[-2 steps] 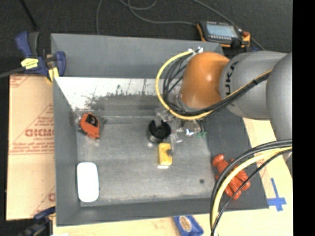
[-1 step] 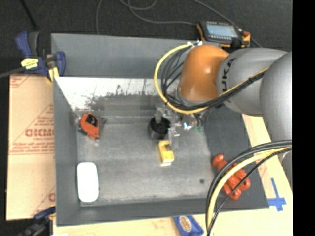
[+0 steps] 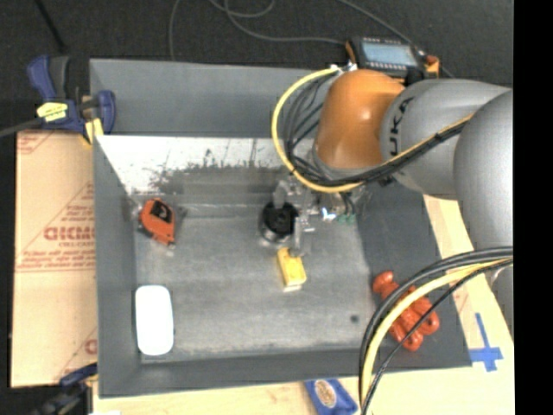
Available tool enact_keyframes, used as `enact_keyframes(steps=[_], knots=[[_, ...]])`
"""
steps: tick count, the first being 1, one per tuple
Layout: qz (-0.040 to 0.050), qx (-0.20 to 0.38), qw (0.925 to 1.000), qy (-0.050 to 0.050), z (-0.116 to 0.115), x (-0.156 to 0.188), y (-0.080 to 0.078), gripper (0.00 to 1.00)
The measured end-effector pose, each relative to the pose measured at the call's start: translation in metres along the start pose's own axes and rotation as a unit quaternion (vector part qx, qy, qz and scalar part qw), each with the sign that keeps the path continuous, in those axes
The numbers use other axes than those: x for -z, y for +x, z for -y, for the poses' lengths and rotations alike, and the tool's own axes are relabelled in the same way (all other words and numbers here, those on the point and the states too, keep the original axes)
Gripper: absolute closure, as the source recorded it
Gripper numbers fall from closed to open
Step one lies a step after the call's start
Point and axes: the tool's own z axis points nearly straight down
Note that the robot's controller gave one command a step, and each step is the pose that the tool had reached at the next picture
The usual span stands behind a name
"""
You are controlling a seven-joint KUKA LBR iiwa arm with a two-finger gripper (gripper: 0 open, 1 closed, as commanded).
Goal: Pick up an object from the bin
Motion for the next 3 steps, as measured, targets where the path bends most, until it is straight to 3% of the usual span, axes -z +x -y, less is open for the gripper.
enact_keyframes(steps=[2,3], knots=[[0.0002,-0.022,0.9998,0.000,0.024,-0.007,0.001,0.00],[0.0051,-0.017,0.9998,0.002,0.042,-0.014,0.000,1.00]])
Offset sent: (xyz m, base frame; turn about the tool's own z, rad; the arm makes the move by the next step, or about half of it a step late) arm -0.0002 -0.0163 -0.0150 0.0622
